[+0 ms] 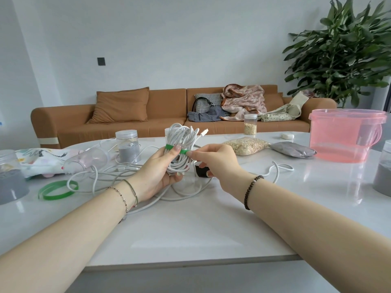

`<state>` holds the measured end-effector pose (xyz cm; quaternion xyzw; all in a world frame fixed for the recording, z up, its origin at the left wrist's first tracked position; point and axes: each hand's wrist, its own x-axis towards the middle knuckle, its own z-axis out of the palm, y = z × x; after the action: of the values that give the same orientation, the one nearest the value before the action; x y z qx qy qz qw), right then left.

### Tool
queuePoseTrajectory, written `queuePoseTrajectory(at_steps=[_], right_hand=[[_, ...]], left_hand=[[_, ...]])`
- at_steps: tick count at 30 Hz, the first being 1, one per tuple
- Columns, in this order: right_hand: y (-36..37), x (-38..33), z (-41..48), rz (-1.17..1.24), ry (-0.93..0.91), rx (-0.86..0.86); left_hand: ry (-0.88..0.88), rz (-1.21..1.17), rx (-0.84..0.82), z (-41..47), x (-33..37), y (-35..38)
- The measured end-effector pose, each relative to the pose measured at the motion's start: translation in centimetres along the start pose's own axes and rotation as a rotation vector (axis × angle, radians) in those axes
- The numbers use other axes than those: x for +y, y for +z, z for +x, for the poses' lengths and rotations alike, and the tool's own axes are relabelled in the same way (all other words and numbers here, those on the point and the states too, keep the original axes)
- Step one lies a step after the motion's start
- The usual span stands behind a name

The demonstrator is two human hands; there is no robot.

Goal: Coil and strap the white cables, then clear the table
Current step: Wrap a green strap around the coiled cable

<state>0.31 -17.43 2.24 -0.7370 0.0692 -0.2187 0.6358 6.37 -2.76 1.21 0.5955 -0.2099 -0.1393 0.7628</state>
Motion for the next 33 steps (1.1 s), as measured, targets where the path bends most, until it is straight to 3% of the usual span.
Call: queuePoseTrajectory(at_steps=[6, 16, 22, 33], right_hand=[[-0.2, 0.0, 0.0, 0.010, 0.001, 0.009], [-0.1, -0.2, -0.2, 0.070, 0.007, 0.050], [0.0, -0.2, -0.5, 0.057, -0.017, -0.052], [-0.5, -0.5, -0.4, 0.066, -0.056, -0.037]], left_hand=[[0.002, 0.007, -0.024, 0.0, 0.2, -0.1], [0.119, 0.013, 0.073, 0.0, 0.1, 0.1], [0.140, -0.064, 0.000, -0.1, 0.7, -0.1], [0.117, -0.003, -0.042, 0.5, 0.5, -1.0]])
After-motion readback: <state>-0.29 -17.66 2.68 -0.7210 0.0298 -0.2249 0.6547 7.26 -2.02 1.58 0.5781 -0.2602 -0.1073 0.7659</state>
